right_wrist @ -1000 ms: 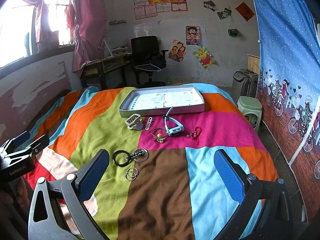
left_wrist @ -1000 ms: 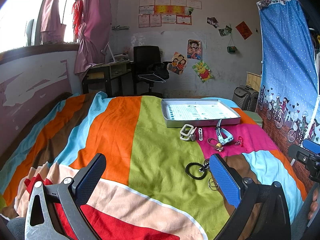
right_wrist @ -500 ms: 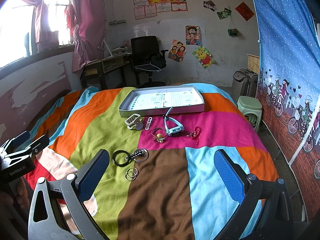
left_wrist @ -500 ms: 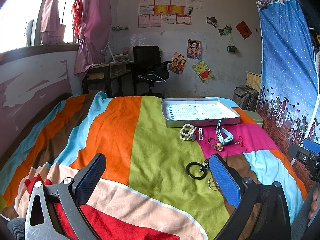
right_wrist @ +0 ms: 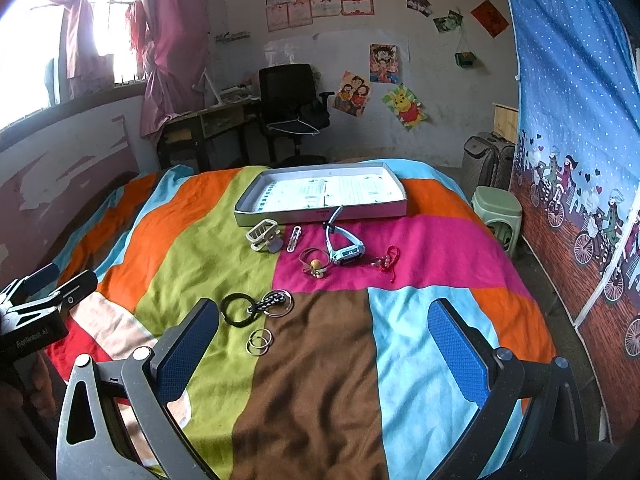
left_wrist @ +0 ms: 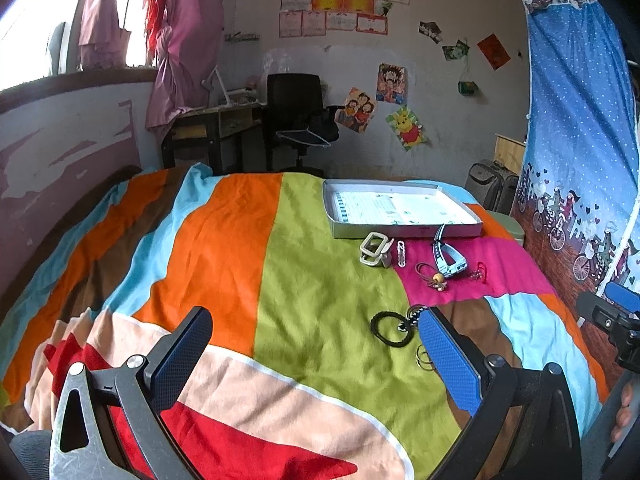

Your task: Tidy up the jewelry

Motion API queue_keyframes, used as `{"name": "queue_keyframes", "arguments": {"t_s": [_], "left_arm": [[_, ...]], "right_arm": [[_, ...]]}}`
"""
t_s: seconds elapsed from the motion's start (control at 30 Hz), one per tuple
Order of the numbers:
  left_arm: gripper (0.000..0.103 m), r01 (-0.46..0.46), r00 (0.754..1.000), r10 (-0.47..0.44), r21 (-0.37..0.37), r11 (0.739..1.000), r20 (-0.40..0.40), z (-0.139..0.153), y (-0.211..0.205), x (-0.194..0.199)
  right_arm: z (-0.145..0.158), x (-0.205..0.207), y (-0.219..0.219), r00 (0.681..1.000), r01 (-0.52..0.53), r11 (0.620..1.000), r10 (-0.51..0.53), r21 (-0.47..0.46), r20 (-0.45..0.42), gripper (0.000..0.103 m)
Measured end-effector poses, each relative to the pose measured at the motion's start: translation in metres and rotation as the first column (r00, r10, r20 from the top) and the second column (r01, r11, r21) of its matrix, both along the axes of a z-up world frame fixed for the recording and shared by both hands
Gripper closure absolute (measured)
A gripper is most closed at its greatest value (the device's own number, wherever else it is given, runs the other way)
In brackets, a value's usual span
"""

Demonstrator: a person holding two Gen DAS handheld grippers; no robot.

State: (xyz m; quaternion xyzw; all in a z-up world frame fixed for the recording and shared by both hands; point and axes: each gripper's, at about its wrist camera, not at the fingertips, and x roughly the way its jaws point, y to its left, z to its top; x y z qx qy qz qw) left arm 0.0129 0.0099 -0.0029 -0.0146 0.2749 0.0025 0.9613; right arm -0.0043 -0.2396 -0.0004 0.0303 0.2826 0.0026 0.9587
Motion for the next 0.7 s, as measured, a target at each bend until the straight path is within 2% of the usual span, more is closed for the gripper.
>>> {"name": "queue_keyframes", "arguments": {"t_s": [0.37, 0.7], "left_arm": [[0.000, 0.005, 0.999, -0.007, -0.045, 0.999, -0.040, 0.002, 0.002, 0.014], [0.000, 0.008, 0.999, -0.012, -0.076, 0.997, -0.053, 0.006, 0.004, 0.048]], "right_arm": [[-0.001, 0.009, -0.002, 0.999, -0.003, 1.000, 0.003, 0.014, -0.032, 0.001], [0.021, 0.028, 0.001, 0.999, -0.035, 0.998, 0.037, -0.051, 0.038, 0.001]]}}
